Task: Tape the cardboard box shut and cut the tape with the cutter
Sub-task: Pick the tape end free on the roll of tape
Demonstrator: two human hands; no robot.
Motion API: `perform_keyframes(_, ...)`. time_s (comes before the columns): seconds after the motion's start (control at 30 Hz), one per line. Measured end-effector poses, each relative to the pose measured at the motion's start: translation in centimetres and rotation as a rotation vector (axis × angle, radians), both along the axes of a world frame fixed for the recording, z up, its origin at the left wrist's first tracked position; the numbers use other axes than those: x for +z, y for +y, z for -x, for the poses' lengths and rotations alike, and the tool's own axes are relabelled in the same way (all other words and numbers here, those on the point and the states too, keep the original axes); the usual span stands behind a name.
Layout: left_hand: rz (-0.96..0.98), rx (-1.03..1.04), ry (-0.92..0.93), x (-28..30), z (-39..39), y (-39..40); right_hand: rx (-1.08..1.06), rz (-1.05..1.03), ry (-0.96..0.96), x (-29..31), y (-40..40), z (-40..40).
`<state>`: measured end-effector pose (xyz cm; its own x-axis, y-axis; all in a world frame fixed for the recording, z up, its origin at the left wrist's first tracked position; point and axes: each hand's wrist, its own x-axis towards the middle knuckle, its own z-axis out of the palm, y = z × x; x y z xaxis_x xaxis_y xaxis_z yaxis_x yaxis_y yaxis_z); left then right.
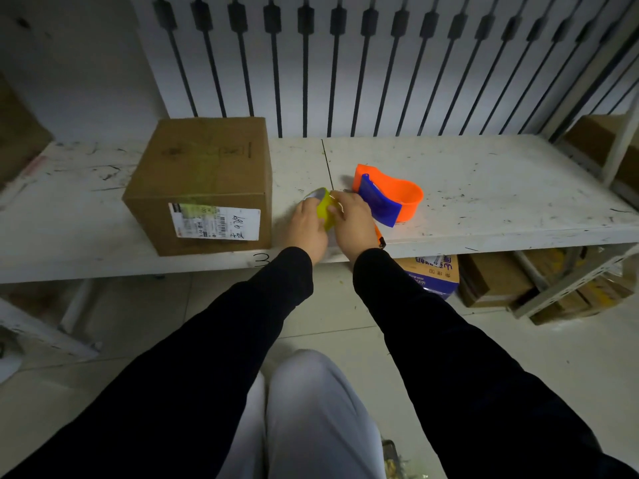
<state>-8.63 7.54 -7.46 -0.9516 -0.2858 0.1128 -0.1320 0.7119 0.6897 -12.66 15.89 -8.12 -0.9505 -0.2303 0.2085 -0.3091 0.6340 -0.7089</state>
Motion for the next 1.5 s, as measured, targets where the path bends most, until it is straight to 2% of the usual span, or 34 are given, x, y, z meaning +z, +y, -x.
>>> perform_keyframes(0.23, -0.222, 0.059, 0.028, 1.7, -2.0, -0.3, -0.035, 0.124, 0.08, 2.8, -0.4, -2.1)
perform_keyframes(0.47, -0.459, 0.109, 0.006, 2.9, -3.6, -0.2, -0.015, 0.043, 0.124, 4.7, -1.1, -3.5)
perform_keyframes(0.7, -0.483, 0.114, -0.121, 2.6, -4.7, 0.0, 0.01, -0.221, 0.137, 5.0, -0.5, -4.6)
perform_keyframes(0.83, -0.464, 0.138, -0.227, 2.3, -4.8, -0.5, 0.091, -0.269, 0.174, 5.2, -0.5, -5.0)
perform_keyframes(0.97, -0.501, 0.143, -0.235, 2.5, -4.6, -0.7, 0.126, -0.276, 0.189, 6.0, -0.3, -5.0)
perform_keyframes(1.17, -0.513, 0.184, -0.155, 3.1, -4.7, -0.8, 0.142, -0.311, 0.199, 6.4, -0.5, -5.0)
perform_keyframes(1.3, -0.512, 0.079, -0.019, 3.7, -4.6, -0.7, 0.079, -0.171, 0.141, 7.7, -0.3, -4.3)
perform_keyframes(1.5, -0.605, 0.028, 0.105, 5.2, -5.0, -0.6, 0.128, -0.11, 0.044, 9.2, -1.1, -4.1)
